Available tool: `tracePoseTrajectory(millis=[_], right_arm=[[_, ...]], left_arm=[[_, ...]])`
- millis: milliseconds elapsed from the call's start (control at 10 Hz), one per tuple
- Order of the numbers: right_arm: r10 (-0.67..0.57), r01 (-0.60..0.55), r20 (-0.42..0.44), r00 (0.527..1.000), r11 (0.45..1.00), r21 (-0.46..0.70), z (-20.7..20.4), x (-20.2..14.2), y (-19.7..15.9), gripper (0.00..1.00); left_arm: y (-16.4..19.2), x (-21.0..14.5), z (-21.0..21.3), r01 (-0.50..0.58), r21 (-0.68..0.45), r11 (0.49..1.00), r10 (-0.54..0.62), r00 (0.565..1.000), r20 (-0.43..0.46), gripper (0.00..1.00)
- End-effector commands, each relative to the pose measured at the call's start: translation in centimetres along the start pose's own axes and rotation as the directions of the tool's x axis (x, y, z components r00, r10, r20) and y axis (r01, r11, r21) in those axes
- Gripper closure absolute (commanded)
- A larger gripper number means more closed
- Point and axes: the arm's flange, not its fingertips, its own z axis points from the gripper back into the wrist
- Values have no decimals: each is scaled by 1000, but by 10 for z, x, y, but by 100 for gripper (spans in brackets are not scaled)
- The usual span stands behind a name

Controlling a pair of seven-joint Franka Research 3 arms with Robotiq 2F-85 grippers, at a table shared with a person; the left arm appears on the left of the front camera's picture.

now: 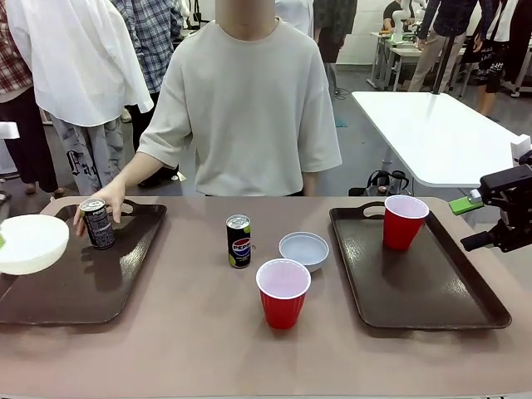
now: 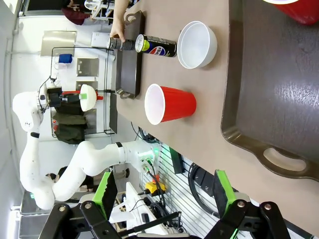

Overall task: Prepare tableware on both trays.
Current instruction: Pick up a Picnic Bowl from the table and place it on a Handle tray.

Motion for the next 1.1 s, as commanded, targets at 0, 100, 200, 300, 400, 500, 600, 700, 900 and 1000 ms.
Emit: tracePoseTrajectory(millis=[0,100,200,300,400,500,600,700,900,1000], right_arm=[[16,-17,9,1000,999,31,-1,2,0,0],[16,-17,9,1000,999,31,-1,2,0,0],[16,-17,9,1000,999,31,-1,2,0,0],[16,-17,9,1000,999,31,-1,2,0,0],[16,-17,9,1000,999,31,-1,2,0,0],[16,-17,9,1000,999,31,-1,2,0,0],[16,-17,9,1000,999,31,-1,2,0,0],[16,-17,9,1000,999,31,-1,2,0,0],[16,-17,9,1000,999,31,-1,2,0,0],[16,-17,9,1000,999,31,-1,2,0,0]], left_arm=[[-12,35,-28,-25,31,999,24,999,34,96],[-13,51,-46,-39,51,998,36,998,52,96],[-14,66,-66,-28,35,999,26,997,69,96],[-13,73,-84,-26,25,999,25,997,71,96],[-12,79,-101,-23,30,999,20,996,87,96],[-13,83,-119,-36,5,999,35,994,105,96],[-13,88,-133,-40,-15,999,41,995,94,96],[-14,87,-138,-43,-24,999,45,995,86,96],[-17,83,-146,-68,-38,997,71,995,71,96],[-18,81,-150,-64,-28,998,65,996,54,96]])
